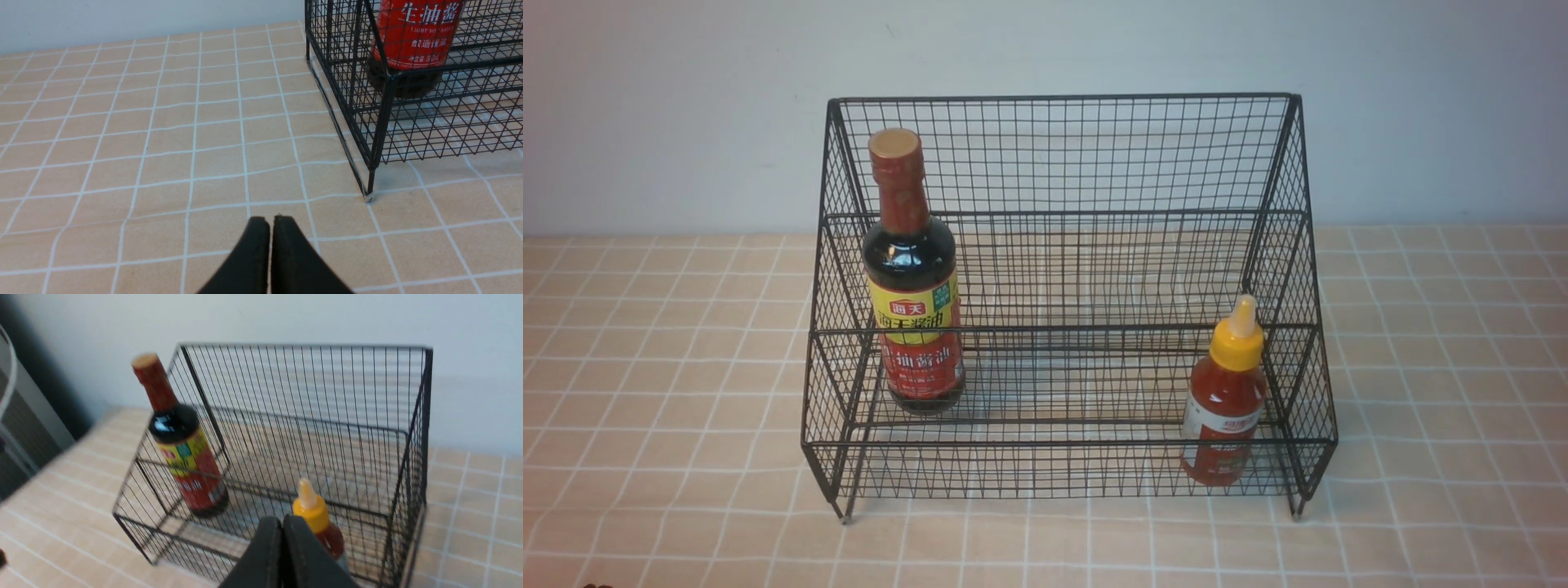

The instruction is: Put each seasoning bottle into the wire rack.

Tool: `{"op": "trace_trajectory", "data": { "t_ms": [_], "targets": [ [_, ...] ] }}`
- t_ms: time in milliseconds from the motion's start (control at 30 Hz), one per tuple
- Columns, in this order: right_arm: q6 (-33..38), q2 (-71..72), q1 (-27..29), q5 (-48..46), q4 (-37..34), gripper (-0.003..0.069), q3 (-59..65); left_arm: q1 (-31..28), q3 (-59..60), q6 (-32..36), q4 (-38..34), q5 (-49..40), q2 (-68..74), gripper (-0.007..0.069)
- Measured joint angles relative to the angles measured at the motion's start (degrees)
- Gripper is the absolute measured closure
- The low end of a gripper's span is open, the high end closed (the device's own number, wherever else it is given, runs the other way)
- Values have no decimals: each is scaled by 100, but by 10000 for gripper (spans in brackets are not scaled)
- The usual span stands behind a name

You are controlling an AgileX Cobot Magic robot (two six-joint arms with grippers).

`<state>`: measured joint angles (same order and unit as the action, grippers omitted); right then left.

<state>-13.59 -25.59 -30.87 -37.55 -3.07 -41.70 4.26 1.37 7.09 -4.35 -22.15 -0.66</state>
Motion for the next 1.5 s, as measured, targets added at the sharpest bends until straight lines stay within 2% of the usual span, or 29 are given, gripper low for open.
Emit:
{"op": "trace_trajectory", "data": {
  "t_ms": [167, 300, 567, 600, 733, 767, 800, 967, 1033, 1200, 1500],
  "targets": [
    [-119, 643, 0, 278, -504, 671, 304, 0, 0, 0, 0, 0, 0, 631],
    [49, 828, 0, 298, -565, 671, 323, 0, 0, 0, 0, 0, 0, 631],
    [1359, 925, 8, 344, -497, 672, 356, 0, 0, 0, 0, 0, 0, 631],
    [1359, 942, 13, 351, -497, 672, 364, 0, 0, 0, 0, 0, 0, 631],
    [1833, 1227, 761, 649, -502, 672, 787, 0, 0, 0, 0, 0, 0, 631],
    [1914, 1332, 1220, 778, -502, 672, 1087, 0, 0, 0, 0, 0, 0, 631],
    [1921, 1346, 1278, 792, -496, 672, 1130, 0, 0, 0, 0, 0, 0, 631],
    [2042, 1818, 2549, 1073, -382, 672, 2450, 0, 0, 0, 0, 0, 0, 631],
    [2042, 1988, 2806, 1123, -361, 672, 2929, 0, 0, 0, 0, 0, 0, 631],
    [2042, 2542, 2968, 1159, -360, 672, 4061, 0, 0, 0, 0, 0, 0, 631],
    [2026, 2625, 2968, 1500, -365, 672, 4269, 0, 0, 0, 0, 5, 0, 631]
  ]
}}
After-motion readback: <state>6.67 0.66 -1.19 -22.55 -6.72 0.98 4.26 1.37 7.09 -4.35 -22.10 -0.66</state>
